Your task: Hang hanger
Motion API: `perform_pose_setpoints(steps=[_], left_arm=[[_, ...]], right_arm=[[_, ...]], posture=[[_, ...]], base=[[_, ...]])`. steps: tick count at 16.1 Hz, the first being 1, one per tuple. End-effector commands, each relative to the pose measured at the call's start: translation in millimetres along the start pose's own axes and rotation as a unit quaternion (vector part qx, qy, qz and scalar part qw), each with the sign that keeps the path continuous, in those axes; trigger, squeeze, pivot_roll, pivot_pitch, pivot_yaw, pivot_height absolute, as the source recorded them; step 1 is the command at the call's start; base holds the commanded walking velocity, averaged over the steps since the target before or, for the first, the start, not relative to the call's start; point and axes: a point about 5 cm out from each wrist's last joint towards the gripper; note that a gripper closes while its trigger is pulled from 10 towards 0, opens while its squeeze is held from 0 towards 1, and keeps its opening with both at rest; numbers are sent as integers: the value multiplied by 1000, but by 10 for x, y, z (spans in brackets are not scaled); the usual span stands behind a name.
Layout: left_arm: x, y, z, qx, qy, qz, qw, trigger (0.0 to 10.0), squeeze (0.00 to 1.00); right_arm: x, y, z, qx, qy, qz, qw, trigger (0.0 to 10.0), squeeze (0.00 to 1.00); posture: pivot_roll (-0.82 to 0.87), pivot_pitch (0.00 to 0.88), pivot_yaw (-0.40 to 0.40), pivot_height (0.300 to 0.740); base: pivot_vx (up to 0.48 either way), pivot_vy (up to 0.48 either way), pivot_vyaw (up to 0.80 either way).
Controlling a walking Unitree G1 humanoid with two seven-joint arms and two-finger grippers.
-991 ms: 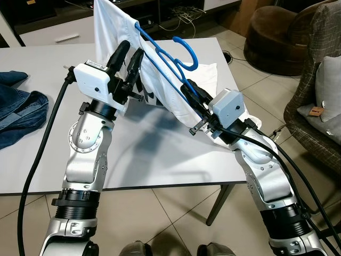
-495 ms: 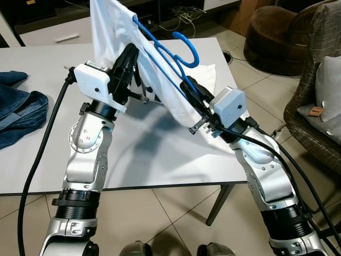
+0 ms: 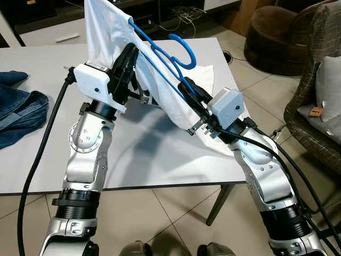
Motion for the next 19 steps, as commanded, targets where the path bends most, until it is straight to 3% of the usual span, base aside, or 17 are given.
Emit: perform_pose_setpoints(steps=[1, 8, 9, 10, 11, 17, 19], left_arm=[[28, 17, -28, -12, 7, -8, 1000, 0, 0], [-9, -7, -59, -2, 14, 0, 1000, 0, 0], [-18, -15, -46, 9, 16, 2, 1000, 5294, 161], [-35, -34, -23, 25, 21, 6, 999, 10000, 251], [-43, -61, -10, 36, 18, 6, 999, 10000, 1000], [-44, -88, -49, 55, -5, 1, 998, 10000, 1000], [-91, -57, -62, 75, -32, 15, 997, 10000, 1000]], right_arm=[[105, 46, 6, 1, -14, -25, 1000, 10000, 0], [64, 49, 1, -8, -22, -14, 1000, 10000, 0], [55, 44, -1, -9, -22, -12, 1000, 10000, 0], [39, 39, -4, -10, -24, -8, 1000, 10000, 0], [19, 37, -10, -13, -26, -3, 1000, 10000, 0], [-8, 47, -14, -13, -30, 4, 999, 10000, 0], [-4, 51, 3, -8, -33, 2, 999, 10000, 0]], posture=[[-76, 54, 52, 740], [-71, 53, 52, 740], [-70, 51, 52, 740], [-70, 51, 52, 740], [-66, 49, 51, 740], [-60, 47, 46, 740], [-64, 47, 47, 740]], base=[[0, 0, 0], [0, 0, 0], [0, 0, 0], [0, 0, 0], [0, 0, 0], [0, 0, 0], [0, 0, 0]])
Point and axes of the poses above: a point about 5 cm out from each wrist's last joint towards the gripper, its own y axis pointing out of the wrist towards the gripper, its own x axis along the axis of the wrist's last joint, z = x × y, and after that the axes turned 7 degrees about -y, right-handed
